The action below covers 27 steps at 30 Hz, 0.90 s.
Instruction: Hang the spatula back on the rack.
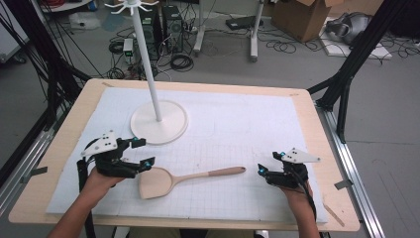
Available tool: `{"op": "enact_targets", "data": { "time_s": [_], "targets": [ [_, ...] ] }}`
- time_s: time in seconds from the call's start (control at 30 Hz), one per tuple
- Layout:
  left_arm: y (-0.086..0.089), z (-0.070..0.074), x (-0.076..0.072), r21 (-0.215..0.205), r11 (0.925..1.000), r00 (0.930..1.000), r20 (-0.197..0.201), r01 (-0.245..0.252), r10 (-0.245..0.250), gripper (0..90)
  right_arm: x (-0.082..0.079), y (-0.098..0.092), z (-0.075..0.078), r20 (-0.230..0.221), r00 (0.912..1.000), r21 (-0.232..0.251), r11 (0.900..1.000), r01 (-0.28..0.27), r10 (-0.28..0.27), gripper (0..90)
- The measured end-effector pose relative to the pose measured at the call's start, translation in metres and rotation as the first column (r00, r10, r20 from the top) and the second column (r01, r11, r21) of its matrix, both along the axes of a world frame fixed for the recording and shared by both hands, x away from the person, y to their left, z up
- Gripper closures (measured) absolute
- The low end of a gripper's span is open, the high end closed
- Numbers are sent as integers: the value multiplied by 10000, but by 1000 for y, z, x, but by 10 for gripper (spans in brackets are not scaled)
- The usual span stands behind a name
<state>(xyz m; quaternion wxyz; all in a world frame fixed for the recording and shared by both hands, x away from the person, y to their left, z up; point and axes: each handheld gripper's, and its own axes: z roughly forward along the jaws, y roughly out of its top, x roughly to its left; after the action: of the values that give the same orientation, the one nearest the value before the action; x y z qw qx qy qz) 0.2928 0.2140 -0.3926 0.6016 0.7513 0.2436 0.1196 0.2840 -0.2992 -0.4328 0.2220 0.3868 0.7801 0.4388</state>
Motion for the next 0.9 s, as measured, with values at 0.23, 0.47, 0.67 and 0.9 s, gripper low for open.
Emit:
{"op": "enact_targets", "data": {
  "time_s": [0.23,0.47,0.67,0.9],
  "targets": [
    [-38,-2,2,884,9860,9899,-191,1416,-1405,288,-3,1,1,-67,9999,52,9999,-124,125,252],
    [-74,-8,7,2140,9418,9651,-946,2592,-2441,322,-3,3,1,-74,9998,45,9998,-210,210,252],
    [-92,-16,13,3087,9036,9523,-1654,2971,-2566,371,-2,4,0,-118,9995,-42,9996,-296,296,252],
    [-114,-23,23,3996,8517,9305,-2762,3389,-2406,447,-1,7,0,-120,9990,-59,9991,-421,420,252]
  ]
}}
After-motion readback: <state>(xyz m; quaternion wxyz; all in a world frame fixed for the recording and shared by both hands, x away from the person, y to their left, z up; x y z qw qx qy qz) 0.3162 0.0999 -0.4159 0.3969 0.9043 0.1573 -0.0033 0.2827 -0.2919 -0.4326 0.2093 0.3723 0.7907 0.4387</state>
